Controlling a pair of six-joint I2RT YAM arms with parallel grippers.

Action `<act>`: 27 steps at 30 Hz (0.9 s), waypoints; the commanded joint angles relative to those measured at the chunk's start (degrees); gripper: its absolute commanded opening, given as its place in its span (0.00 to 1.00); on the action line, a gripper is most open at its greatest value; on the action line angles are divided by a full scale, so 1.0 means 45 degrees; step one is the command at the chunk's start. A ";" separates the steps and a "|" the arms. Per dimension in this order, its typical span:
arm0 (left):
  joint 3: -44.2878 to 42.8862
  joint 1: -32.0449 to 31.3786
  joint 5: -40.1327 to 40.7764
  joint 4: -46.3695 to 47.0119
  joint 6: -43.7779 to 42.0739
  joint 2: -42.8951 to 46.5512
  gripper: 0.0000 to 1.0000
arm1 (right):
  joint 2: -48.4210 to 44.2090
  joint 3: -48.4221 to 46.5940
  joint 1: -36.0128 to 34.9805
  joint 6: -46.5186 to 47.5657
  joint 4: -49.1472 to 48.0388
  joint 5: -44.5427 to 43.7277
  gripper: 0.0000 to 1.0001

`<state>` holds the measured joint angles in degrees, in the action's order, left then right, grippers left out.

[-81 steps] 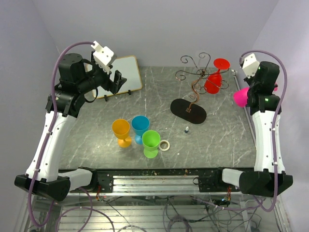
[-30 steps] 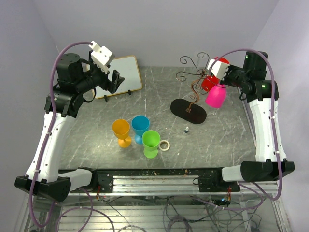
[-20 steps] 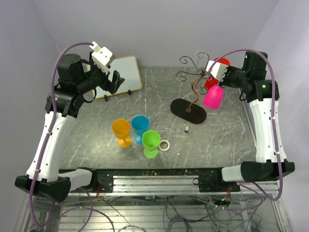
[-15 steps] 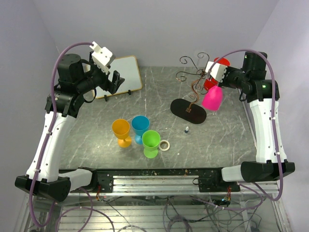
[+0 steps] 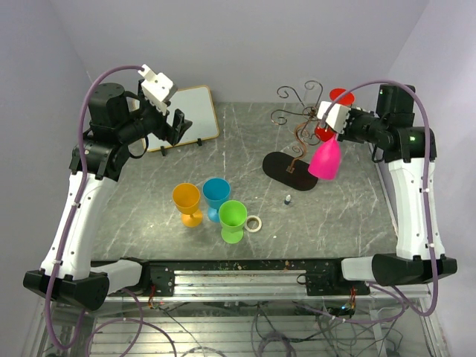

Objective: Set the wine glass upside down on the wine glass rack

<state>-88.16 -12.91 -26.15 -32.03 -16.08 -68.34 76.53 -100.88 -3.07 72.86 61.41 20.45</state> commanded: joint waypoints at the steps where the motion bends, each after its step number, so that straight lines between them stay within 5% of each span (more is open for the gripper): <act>1: 0.0169 0.0095 -0.0310 0.0262 -0.0098 0.0278 0.89 | -0.0465 -0.0398 -0.0054 -0.0217 0.0424 0.0282 0.00; 27: 0.0391 0.0192 -0.0505 0.0463 0.0157 0.0537 0.89 | -0.1771 0.1229 -0.0041 -0.1543 -0.0237 -0.1858 0.00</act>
<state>-87.15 -12.51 -27.20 -31.94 -15.99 -67.00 69.49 -96.44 -3.14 67.75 62.26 14.55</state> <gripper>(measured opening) 0.894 0.016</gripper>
